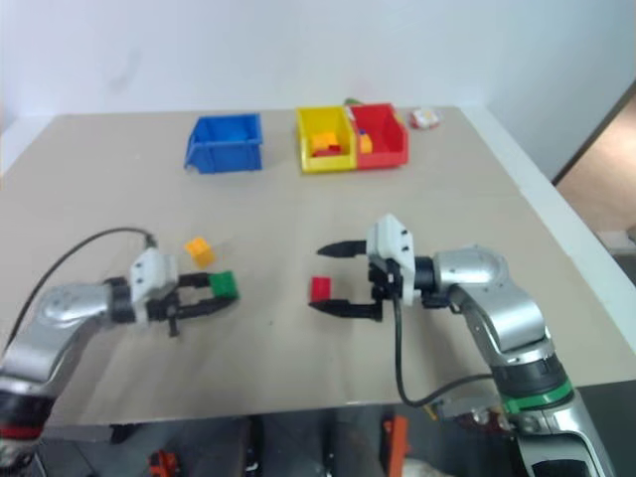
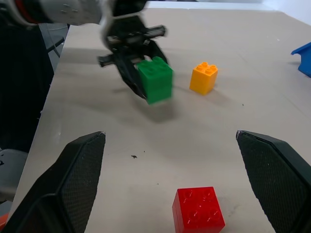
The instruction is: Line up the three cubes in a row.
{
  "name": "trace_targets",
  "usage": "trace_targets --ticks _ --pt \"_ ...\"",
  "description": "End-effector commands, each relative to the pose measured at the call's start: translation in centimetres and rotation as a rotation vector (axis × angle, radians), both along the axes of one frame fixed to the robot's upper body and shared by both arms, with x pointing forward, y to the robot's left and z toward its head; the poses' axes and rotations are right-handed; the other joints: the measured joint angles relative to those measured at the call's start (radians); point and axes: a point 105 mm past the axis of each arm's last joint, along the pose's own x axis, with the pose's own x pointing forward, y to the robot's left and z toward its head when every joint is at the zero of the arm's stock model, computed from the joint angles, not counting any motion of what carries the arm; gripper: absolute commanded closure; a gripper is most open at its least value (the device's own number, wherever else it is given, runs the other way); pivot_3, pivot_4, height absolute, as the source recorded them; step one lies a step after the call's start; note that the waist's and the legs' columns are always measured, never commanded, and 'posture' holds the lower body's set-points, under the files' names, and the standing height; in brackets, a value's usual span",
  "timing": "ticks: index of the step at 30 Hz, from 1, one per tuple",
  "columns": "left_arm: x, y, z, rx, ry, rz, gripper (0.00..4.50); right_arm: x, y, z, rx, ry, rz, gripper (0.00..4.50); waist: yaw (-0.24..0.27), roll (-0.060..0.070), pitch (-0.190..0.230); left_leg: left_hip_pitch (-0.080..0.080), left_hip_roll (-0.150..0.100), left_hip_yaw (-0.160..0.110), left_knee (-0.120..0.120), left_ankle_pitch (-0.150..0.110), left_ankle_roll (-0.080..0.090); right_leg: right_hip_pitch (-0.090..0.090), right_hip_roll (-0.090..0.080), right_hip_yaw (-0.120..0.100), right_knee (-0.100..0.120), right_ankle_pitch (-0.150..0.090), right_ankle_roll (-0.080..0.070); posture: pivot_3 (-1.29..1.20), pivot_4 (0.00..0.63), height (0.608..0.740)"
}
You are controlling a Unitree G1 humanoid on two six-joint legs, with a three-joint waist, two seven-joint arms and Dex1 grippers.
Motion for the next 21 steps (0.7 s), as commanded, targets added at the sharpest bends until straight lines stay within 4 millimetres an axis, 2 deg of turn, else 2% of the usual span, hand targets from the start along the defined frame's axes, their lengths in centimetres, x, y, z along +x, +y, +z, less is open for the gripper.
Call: trace_targets --ticks 1,8,15,21 --pt "1.1 -1.9 -0.3 0.038 -0.01 -0.135 3.15 -0.1 -0.3 1.4 0.006 -0.061 -0.01 0.0 0.002 0.0 0.0 0.0 0.0 0.0 0.0 0.0 0.0 0.0 0.0 0.0 0.0 0.0 0.0 0.0 0.15 0.74" --pt "2.2 -4.0 -0.9 0.07 -0.027 -0.239 3.15 -0.1 -0.4 1.5 -0.01 -0.078 -0.009 0.0 0.0 0.0 0.0 -0.001 0.0 -0.001 0.0 -0.002 0.001 -0.001 0.004 0.002 0.0 -0.002 0.003 0.0 0.15 0.74" --pt "3.1 -4.2 -2.0 0.112 -0.053 -0.22 3.15 -0.1 -0.3 1.6 -0.008 -0.079 -0.005 0.0 0.0 0.0 0.0 -0.001 0.0 -0.001 0.001 -0.002 0.001 0.0 0.004 0.002 0.001 -0.002 0.003 0.0 0.15 0.74" --pt "2.8 -4.2 -2.7 0.112 -0.023 -0.215 3.15 -0.2 -0.2 1.4 -0.012 -0.066 0.003 0.0 0.0 0.0 0.0 -0.001 0.0 -0.001 0.003 -0.001 0.001 0.0 0.004 0.002 0.001 -0.001 0.004 0.0 0.15 0.74"
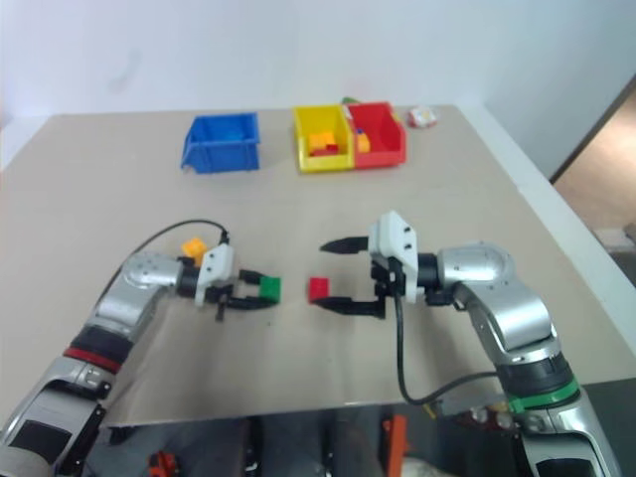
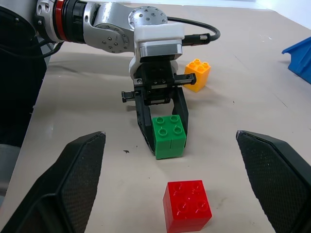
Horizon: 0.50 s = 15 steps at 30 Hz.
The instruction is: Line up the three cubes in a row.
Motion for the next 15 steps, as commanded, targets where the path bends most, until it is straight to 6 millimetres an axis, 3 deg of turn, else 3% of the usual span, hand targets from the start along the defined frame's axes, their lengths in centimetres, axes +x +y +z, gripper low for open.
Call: trace_targets --ticks 1,9,11,15 --pt "-0.1 -0.2 0.4 0.001 -0.03 -0.01 3.15 -0.4 0.2 1.1 0.005 -0.047 0.023 0.0 0.0 0.0 0.0 0.0 0.0 0.0 0.0 0.0 0.0 0.0 0.0 0.0 0.0 0.0 0.0 0.0 0.15 0.74" --pt "-0.2 -0.1 -0.8 0.048 -0.003 0.002 3.15 -0.3 0.3 0.9 0.003 -0.038 0.025 0.0 0.0 0.0 0.0 0.0 0.0 0.0 0.0 0.0 0.0 0.0 0.0 0.0 0.0 0.0 0.0 0.0 0.15 0.74" --pt "-0.1 -0.3 -0.6 0.038 -0.01 0.01 2.1 -0.3 0.2 0.8 0.001 -0.036 0.024 0.0 0.0 0.0 0.0 0.0 0.0 0.0 0.001 0.0 0.0 0.001 0.0 0.0 0.0 0.0 0.0 0.0 0.15 0.74" --pt "-0.1 -0.1 0.2 0.044 -0.045 0.015 0.77 -0.3 0.3 0.8 0.003 -0.033 0.025 0.0 0.0 0.0 0.0 0.0 0.0 0.0 0.001 0.0 0.0 0.001 0.0 0.0 0.0 0.001 0.0 0.0 0.15 0.74"
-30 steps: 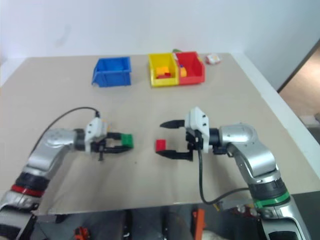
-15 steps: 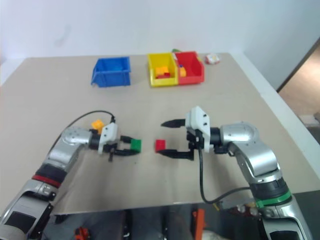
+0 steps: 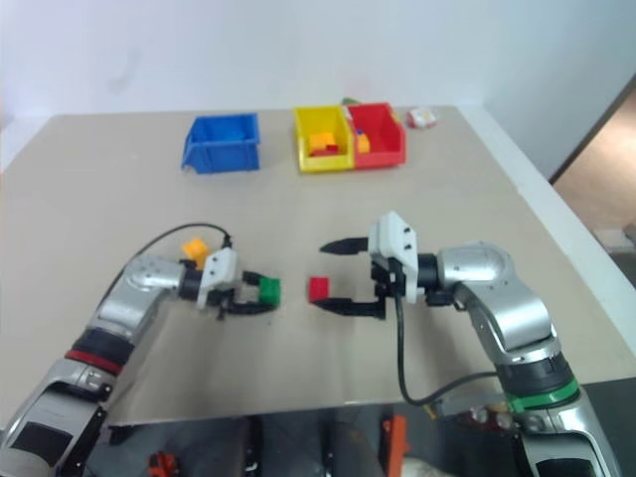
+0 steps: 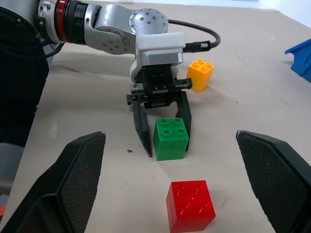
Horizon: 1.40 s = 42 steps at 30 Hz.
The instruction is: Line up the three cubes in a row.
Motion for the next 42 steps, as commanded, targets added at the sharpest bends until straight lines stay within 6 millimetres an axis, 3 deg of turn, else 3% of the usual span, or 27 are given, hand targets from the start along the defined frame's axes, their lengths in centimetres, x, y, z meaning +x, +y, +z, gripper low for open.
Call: trace_targets --ticks 1,2,3,12,15,17,21,27,35,42 --pt "-0.2 0.1 1.1 0.015 -0.049 -0.01 0.44 -0.2 0.3 0.8 0.009 -0.036 0.019 0.0 0.0 0.0 0.0 0.0 0.0 0.0 0.0 0.0 0.0 0.0 0.0 0.0 0.0 0.0 0.0 0.0 0.15 0.74" --pt "-0.3 0.3 1.3 0.021 -0.06 -0.01 0.09 -0.2 0.3 0.9 0.009 -0.036 0.018 0.0 0.0 0.0 0.0 0.0 0.0 0.0 0.0 0.0 0.0 0.0 0.0 0.0 0.0 0.0 0.0 0.0 0.15 0.74" --pt "-0.4 0.5 1.7 0.025 -0.072 -0.007 0.01 -0.2 0.2 0.9 0.013 -0.035 0.017 0.0 -0.001 0.0 0.0 0.0 0.0 0.0 0.0 0.0 0.0 0.0 0.0 0.001 0.0 0.0 0.0 0.0 0.15 0.74" --pt "-2.7 3.9 6.2 0.001 -0.11 0.152 0.01 -0.2 0.3 1.0 0.038 -0.013 0.025 0.0 -0.003 0.0 0.0 0.0 0.002 0.0 -0.001 0.0 0.0 -0.001 0.001 0.0 0.0 0.0 0.0 0.0 0.15 0.74" --pt "-2.1 6.3 10.4 -0.225 -0.126 0.412 0.01 0.0 0.2 1.1 0.056 -0.007 0.02 0.0 -0.003 0.0 0.0 0.0 0.002 0.0 -0.001 0.0 0.0 -0.001 0.0 0.0 0.0 0.0 0.0 0.0 0.15 0.74" --pt "-1.2 8.0 11.5 -0.319 -0.153 0.571 0.01 0.2 0.2 1.4 0.101 0.01 0.002 0.0 -0.003 0.0 0.0 0.0 0.002 -0.002 0.0 0.0 0.0 0.0 0.0 0.0 0.0 0.0 0.0 0.0 0.15 0.74" --pt "0.2 11.3 10.6 -0.419 -0.187 0.842 0.01 1.0 0.5 2.2 0.181 0.01 -0.03 0.0 -0.002 0.0 0.0 0.004 0.001 -0.002 0.0 0.0 0.0 0.003 -0.001 0.001 0.0 0.0 0.001 0.0 0.15 0.74" --pt "1.1 12.0 7.6 -0.458 -0.094 0.94 0.01 1.4 0.9 2.1 0.173 -0.012 -0.03 0.0 0.0 -0.001 0.0 0.004 0.001 0.0 0.001 0.0 0.0 0.004 0.0 0.0 0.0 0.001 0.001 0.0 0.15 0.74" --pt "2.3 11.0 5.3 -0.414 -0.011 0.851 0.01 1.4 0.8 1.6 0.143 -0.027 -0.035 0.0 0.001 -0.001 0.0 0.003 0.001 0.001 0.0 0.0 0.0 0.003 -0.001 0.001 0.0 0.002 0.0 0.0 0.15 0.74" --pt "2.8 11.1 5.0 -0.378 -0.009 0.819 0.01 1.4 0.7 1.5 0.139 -0.029 -0.041 0.0 0.0 -0.001 0.0 0.003 0.002 0.001 0.0 0.0 0.0 0.002 0.0 0.001 0.0 0.002 0.0 0.0 0.15 0.74"
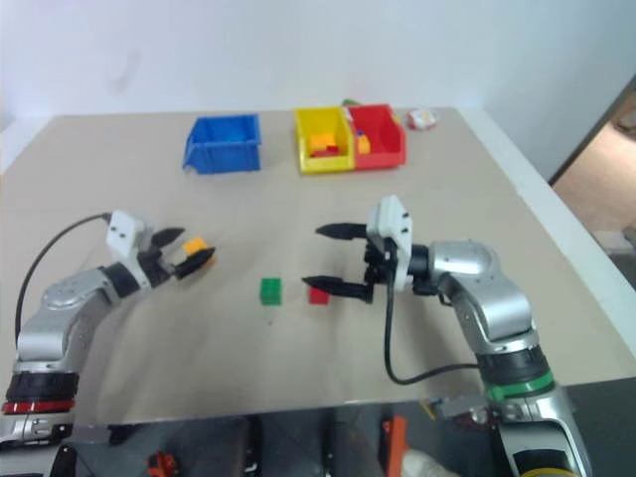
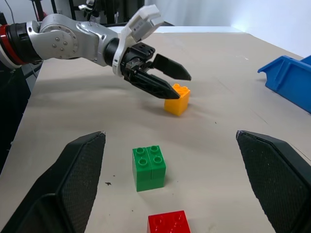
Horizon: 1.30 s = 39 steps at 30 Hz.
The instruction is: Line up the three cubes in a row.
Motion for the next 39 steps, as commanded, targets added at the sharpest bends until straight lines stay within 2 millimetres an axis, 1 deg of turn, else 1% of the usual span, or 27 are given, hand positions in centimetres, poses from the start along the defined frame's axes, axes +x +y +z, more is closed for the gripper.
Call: trace_targets --ticks 1,3,9,12,16,18,19,23,25,26,28,31,34,35,39 --pt "0.3 0.5 1.0 0.055 -0.04 -0.015 0.01 -0.3 -0.1 0.7 -0.001 -0.042 0.007 0.0 0.0 0.0 0.0 0.0 0.0 0.0 0.0 0.0 0.0 0.0 0.0 0.0 0.0 0.0 0.0 0.0 0.15 0.74" --pt "0.4 0.8 0.4 0.082 -0.026 -0.016 0.01 -0.3 -0.1 0.7 -0.004 -0.043 0.005 0.0 0.0 0.0 0.0 0.0 0.0 0.0 0.0 0.0 0.0 0.0 0.0 0.0 0.0 0.0 0.0 0.0 0.15 0.74" --pt "0.4 0.7 -1.5 0.14 0.041 -0.06 0.01 -0.3 -0.1 0.7 -0.005 -0.041 0.006 0.0 0.0 0.0 0.0 0.0 0.0 0.001 0.0 0.0 0.0 0.0 -0.001 0.0 0.0 0.0 0.0 0.0 0.15 0.74" --pt "0.8 0.5 -1.6 0.134 0.039 -0.067 0.81 -0.3 -0.1 0.8 -0.005 -0.041 0.007 0.0 0.0 0.0 0.0 0.0 0.0 0.001 0.0 0.0 0.0 -0.001 -0.001 0.0 0.0 0.0 0.0 0.0 0.15 0.74" --pt "1.4 0.1 -2.0 0.136 0.034 -0.072 2.15 -0.3 -0.1 0.9 -0.011 -0.045 0.007 0.0 0.0 0.0 0.0 -0.001 0.0 0.0 0.0 0.0 0.0 -0.001 0.0 0.0 0.0 0.0 0.0 0.0 0.15 0.74" --pt "1.6 -0.2 -1.9 0.128 0.023 -0.073 2.94 -0.3 -0.1 1.0 -0.012 -0.045 0.007 0.0 0.0 0.0 0.0 -0.001 0.0 0.001 0.0 0.0 0.0 -0.001 -0.001 0.0 0.0 0.0 0.0 0.0 0.15 0.74" --pt "1.7 -0.1 -1.8 0.117 0.022 -0.068 3.16 -0.3 -0.1 1.0 -0.012 -0.045 0.006 0.0 0.0 0.0 0.0 -0.001 0.0 0.001 0.0 0.0 0.0 -0.001 0.0 0.0 0.0 0.0 0.0 0.0 0.15 0.74" --pt "1.7 0.3 -1.6 0.128 0.004 -0.044 3.16 -0.3 -0.1 1.1 -0.015 -0.045 0.004 0.0 0.0 0.0 0.0 -0.001 0.0 0.001 0.0 0.0 0.0 -0.001 0.0 0.001 0.0 0.0 0.0 0.0 0.15 0.74" --pt "1.5 0.5 -1.5 0.142 -0.006 -0.043 3.16 -0.3 -0.2 1.1 -0.016 -0.045 0.003 0.0 0.0 0.0 0.0 -0.001 0.0 0.001 0.0 0.0 0.0 -0.001 0.0 0.001 0.0 0.0 0.0 0.0 0.15 0.74" --pt "1.1 0.4 -1.3 0.14 -0.017 -0.058 3.16 -0.3 -0.2 1.2 -0.017 -0.045 0.002 0.0 0.0 0.0 0.0 -0.001 0.0 0.001 0.0 0.0 0.0 -0.001 0.0 0.001 0.0 0.0 0.0 0.0 0.15 0.74" --pt "0.3 0.1 -0.6 0.144 -0.062 -0.071 3.16 -0.4 -0.4 1.2 -0.019 -0.044 0.001 0.0 -0.002 0.0 0.0 -0.001 0.0 0.002 0.0 0.0 0.0 -0.002 0.0 0.001 0.0 0.0 0.0 0.0 0.15 0.74" --pt "-0.1 -0.2 1.0 0.137 -0.179 0.028 3.16 -0.5 -0.6 1.1 -0.024 -0.042 -0.002 0.0 -0.001 0.0 0.0 -0.001 0.0 0.001 -0.001 0.0 0.0 -0.002 -0.001 0.002 0.0 0.0 0.0 0.0 0.15 0.74" --pt "-2.5 -1.6 0.8 0.089 -0.237 0.095 3.16 -0.5 -0.7 1.1 -0.022 -0.042 -0.007 0.0 0.0 0.0 0.0 -0.002 0.0 0.001 -0.001 0.0 0.0 -0.002 -0.002 0.002 0.0 0.0 0.0 0.0 0.15 0.74" --pt "-3.2 -1.8 0.6 0.056 -0.23 0.119 3.16 -0.5 -0.7 1.1 -0.021 -0.041 -0.008 0.0 -0.001 0.0 0.0 -0.001 -0.001 0.001 -0.001 0.0 0.0 -0.002 -0.003 0.004 0.0 0.0 0.0 0.0 0.15 0.74" --pt "-5.0 -1.6 0.3 -0.037 -0.194 0.217 3.16 -0.6 -0.7 1.0 -0.019 -0.036 -0.004 0.0 -0.001 0.0 0.0 -0.001 -0.001 0.001 0.0 -0.001 0.001 -0.002 -0.003 0.006 0.0 0.0 0.001 0.0 0.15 0.74"
